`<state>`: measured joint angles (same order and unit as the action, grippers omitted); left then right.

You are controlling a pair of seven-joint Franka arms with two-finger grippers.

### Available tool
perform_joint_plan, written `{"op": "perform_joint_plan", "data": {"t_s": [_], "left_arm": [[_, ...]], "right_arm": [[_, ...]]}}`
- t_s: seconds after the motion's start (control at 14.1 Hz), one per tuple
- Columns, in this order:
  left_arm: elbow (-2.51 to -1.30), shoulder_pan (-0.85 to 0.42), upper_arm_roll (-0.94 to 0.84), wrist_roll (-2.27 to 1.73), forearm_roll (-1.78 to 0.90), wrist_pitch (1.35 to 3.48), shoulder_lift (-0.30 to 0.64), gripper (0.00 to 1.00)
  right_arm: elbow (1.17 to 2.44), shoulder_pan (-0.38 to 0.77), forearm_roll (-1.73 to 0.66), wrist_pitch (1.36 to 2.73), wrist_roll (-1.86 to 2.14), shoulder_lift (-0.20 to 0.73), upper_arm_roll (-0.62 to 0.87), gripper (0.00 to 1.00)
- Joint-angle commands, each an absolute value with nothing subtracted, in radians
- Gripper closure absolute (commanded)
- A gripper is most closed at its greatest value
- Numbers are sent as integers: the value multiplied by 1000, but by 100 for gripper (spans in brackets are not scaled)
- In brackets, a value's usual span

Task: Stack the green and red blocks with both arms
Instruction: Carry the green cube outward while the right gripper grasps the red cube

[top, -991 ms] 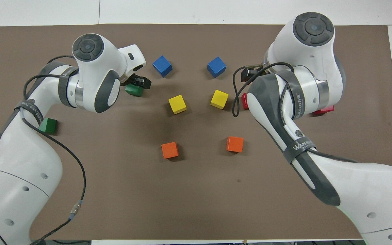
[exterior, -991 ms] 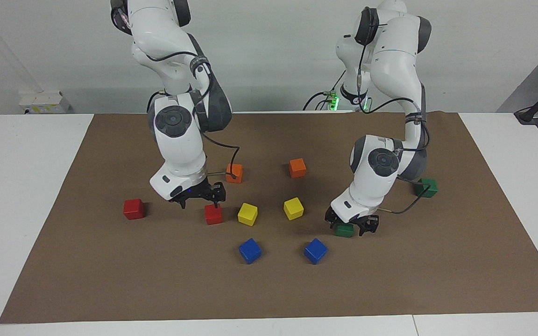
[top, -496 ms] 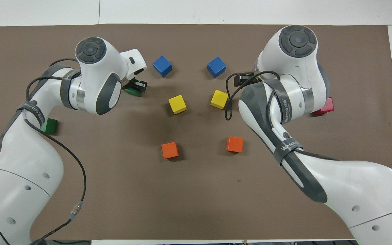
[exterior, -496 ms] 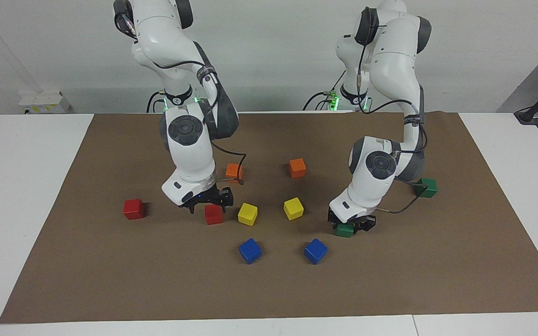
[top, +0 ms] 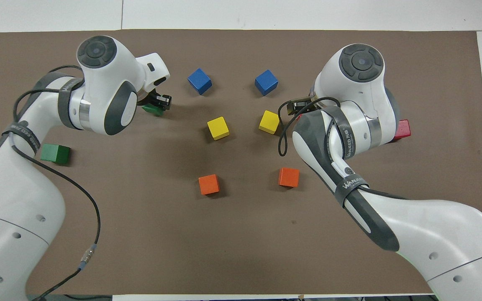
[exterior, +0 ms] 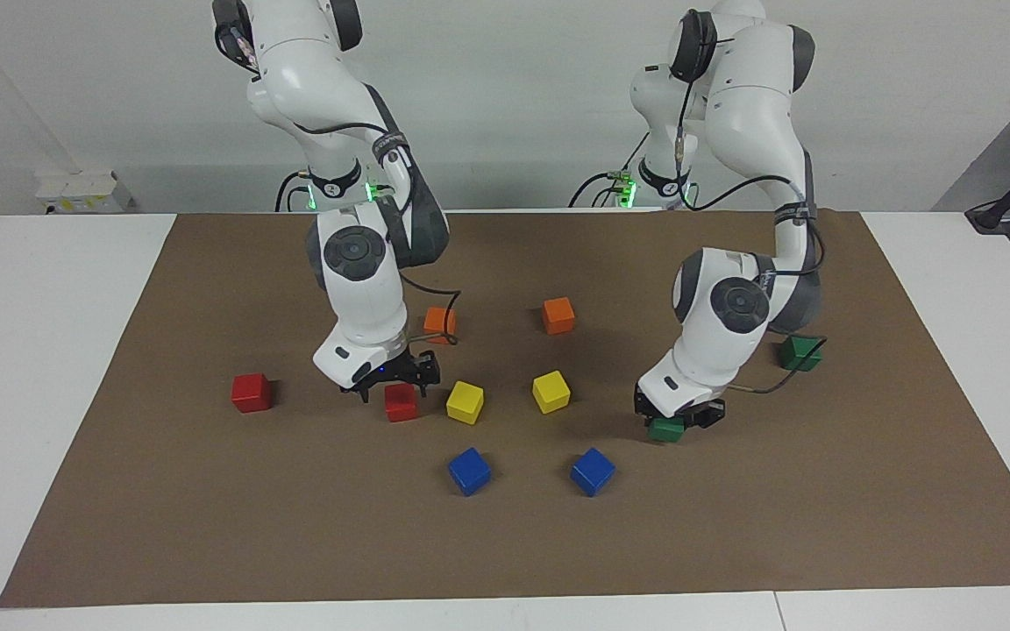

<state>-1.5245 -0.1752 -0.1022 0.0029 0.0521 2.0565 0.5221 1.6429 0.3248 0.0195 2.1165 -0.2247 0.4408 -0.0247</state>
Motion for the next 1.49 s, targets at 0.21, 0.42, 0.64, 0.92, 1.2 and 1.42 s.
{"op": "perform_joint_plan", "data": {"t_s": [0.21,0.42,0.64,0.92,1.2,1.42], "left_arm": [[-1655,0,-104,84,31,1829,223,100],[-1771,101,-103,210,6,1824,112,100],[-1876,184,-103,322,3,1883,46,100],[-2112,225,-103,331,-12,2133,-44,100],[-2200,248,-103,337,-12,2282,-42,100],[-2213,261,-103,344,-14,2338,-20,100]], "right_arm": [[1759,318,17,2207,-193,387,-21,0],[1772,325,17,2215,-195,387,-21,0],[1815,325,17,2273,-195,385,-21,0],[1828,325,17,2283,-193,391,-21,0],[1842,327,17,2313,-198,397,-21,0],[1876,327,17,2356,-195,402,-21,0]]}}
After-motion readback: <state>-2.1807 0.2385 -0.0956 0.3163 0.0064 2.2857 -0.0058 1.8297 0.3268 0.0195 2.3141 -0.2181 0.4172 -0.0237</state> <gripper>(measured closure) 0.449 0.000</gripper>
